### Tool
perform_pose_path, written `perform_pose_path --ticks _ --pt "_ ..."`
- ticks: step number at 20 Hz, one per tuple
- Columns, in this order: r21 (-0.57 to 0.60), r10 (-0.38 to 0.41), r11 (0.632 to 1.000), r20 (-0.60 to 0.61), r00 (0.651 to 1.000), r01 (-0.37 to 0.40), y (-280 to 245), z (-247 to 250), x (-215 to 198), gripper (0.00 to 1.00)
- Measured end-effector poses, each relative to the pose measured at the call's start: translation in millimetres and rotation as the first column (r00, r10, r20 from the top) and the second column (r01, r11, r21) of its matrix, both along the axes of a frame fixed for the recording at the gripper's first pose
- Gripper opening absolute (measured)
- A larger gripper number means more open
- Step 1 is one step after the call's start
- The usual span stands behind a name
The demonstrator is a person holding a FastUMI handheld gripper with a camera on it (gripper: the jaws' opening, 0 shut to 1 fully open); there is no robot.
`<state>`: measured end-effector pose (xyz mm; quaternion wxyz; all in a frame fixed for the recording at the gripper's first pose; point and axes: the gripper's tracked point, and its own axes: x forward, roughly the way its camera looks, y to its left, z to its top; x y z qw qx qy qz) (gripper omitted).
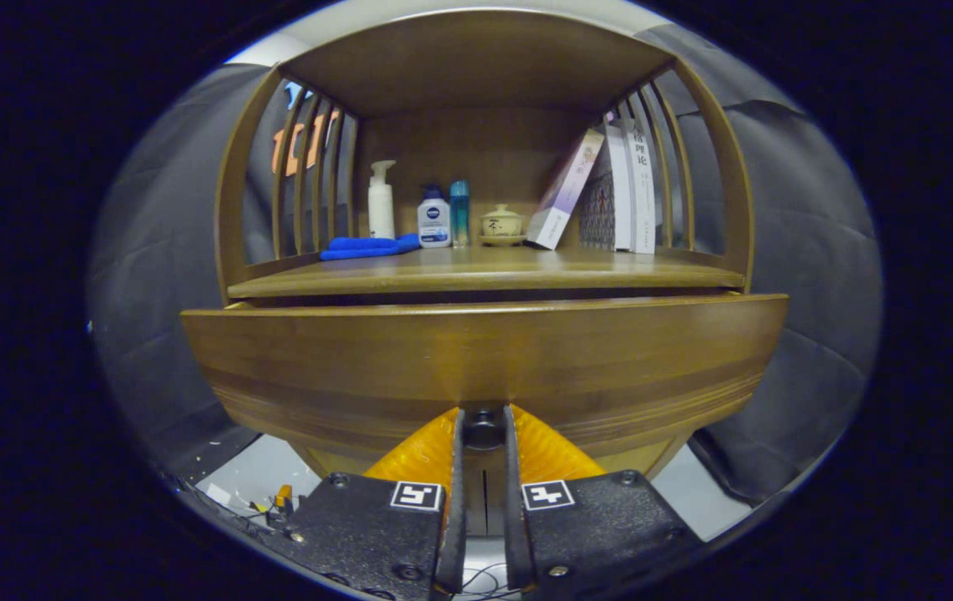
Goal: Pull open the drawer, take out the items inside it, and place them on the countertop above the cabinet.
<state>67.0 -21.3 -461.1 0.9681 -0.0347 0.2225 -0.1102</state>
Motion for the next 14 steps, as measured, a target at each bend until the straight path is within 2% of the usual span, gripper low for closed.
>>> perform_pose_path --ticks 14 --pt "0.032 0.04 0.999 -0.072 0.997 -0.038 10.8 1.5 -67.2 0.22"
